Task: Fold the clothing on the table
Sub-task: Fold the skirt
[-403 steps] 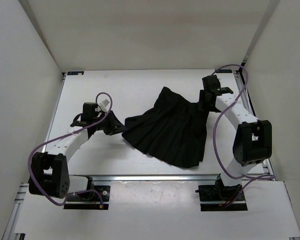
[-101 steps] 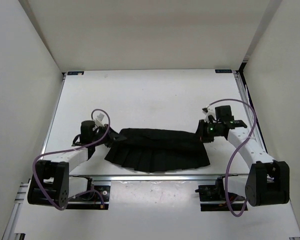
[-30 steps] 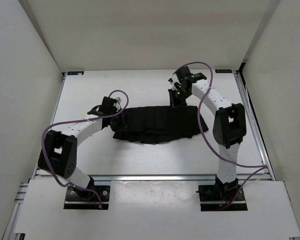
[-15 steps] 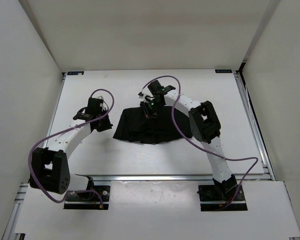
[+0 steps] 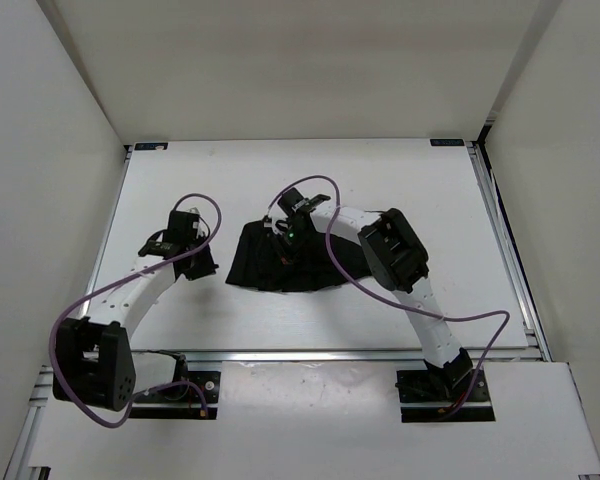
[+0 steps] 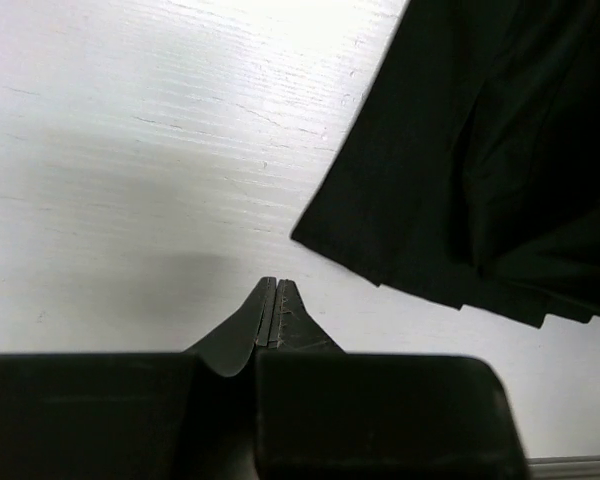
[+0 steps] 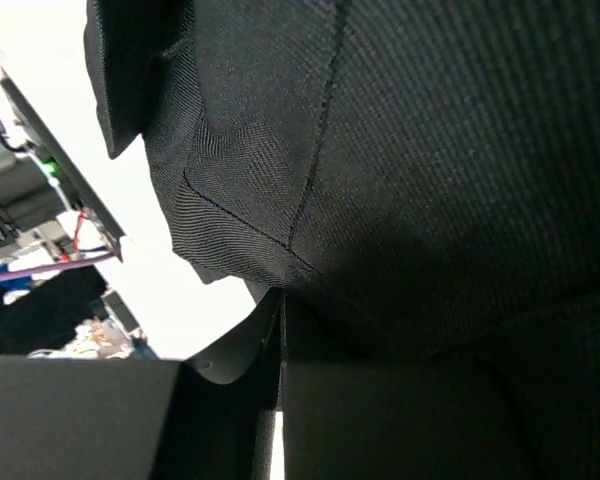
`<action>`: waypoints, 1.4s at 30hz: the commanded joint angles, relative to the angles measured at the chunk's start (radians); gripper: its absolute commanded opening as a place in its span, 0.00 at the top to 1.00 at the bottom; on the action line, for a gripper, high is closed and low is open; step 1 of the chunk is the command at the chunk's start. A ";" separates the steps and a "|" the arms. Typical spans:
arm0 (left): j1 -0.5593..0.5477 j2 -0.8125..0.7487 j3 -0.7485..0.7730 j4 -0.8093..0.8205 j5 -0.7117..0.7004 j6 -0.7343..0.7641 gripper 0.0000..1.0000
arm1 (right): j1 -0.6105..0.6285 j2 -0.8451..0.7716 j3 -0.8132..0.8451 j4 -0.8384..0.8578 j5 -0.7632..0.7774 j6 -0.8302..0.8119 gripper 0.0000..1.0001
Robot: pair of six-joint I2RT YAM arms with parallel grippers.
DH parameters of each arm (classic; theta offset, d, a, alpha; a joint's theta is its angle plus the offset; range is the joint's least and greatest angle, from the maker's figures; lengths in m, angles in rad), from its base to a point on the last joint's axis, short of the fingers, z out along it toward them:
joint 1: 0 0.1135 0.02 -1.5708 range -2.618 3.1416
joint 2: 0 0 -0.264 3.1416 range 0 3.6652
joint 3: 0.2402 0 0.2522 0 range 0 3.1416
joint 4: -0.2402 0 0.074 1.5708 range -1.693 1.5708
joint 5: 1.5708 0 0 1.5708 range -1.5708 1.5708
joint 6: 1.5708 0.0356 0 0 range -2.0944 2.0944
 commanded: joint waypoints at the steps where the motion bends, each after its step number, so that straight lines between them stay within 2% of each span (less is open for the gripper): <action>1: 0.013 -0.050 -0.006 0.009 0.000 0.006 0.99 | 0.015 -0.031 -0.027 -0.034 0.124 -0.062 1.00; 5: 0.005 -0.064 0.000 0.012 0.028 -0.003 0.99 | 0.014 -0.134 0.021 -0.113 0.177 -0.093 1.00; 6: -0.001 -0.063 0.011 0.012 0.048 -0.014 0.99 | 0.011 -0.161 0.018 -0.117 0.209 -0.090 0.96; 7: 0.000 -0.060 0.017 0.027 0.060 -0.020 0.99 | -0.003 -0.222 0.004 -0.107 0.232 -0.082 0.87; 9: 0.002 -0.040 0.032 0.062 0.123 -0.037 0.99 | -0.055 -0.356 -0.084 -0.088 0.247 -0.058 0.59; 12: -0.016 0.008 0.069 0.088 0.120 -0.040 0.99 | -0.174 -0.493 -0.229 -0.019 0.240 -0.024 0.37; 13: -0.013 0.034 0.080 0.096 0.112 -0.033 0.99 | -0.240 -0.519 -0.252 -0.009 0.226 -0.021 0.33; 18: 0.029 0.101 0.099 0.133 0.108 -0.023 1.00 | -0.489 -0.634 -0.399 -0.046 0.301 -0.082 0.30; 19: 0.037 0.117 0.102 0.134 0.108 -0.020 1.00 | -0.538 -0.646 -0.407 -0.044 0.319 -0.100 0.26; 22: 0.042 0.137 0.109 0.141 0.129 -0.020 1.00 | -0.679 -0.656 -0.453 -0.026 0.306 -0.136 0.26; 26: 0.037 0.161 0.112 0.134 0.126 -0.017 1.00 | -0.776 -0.616 -0.468 0.006 0.306 -0.166 0.23; 37: 0.034 0.174 0.072 0.140 0.103 -0.011 1.00 | -0.804 -0.404 -0.372 0.046 0.330 -0.221 0.23; 42: 0.066 0.177 0.062 0.148 0.117 -0.013 1.00 | -0.792 -0.360 -0.389 0.118 0.196 -0.196 0.24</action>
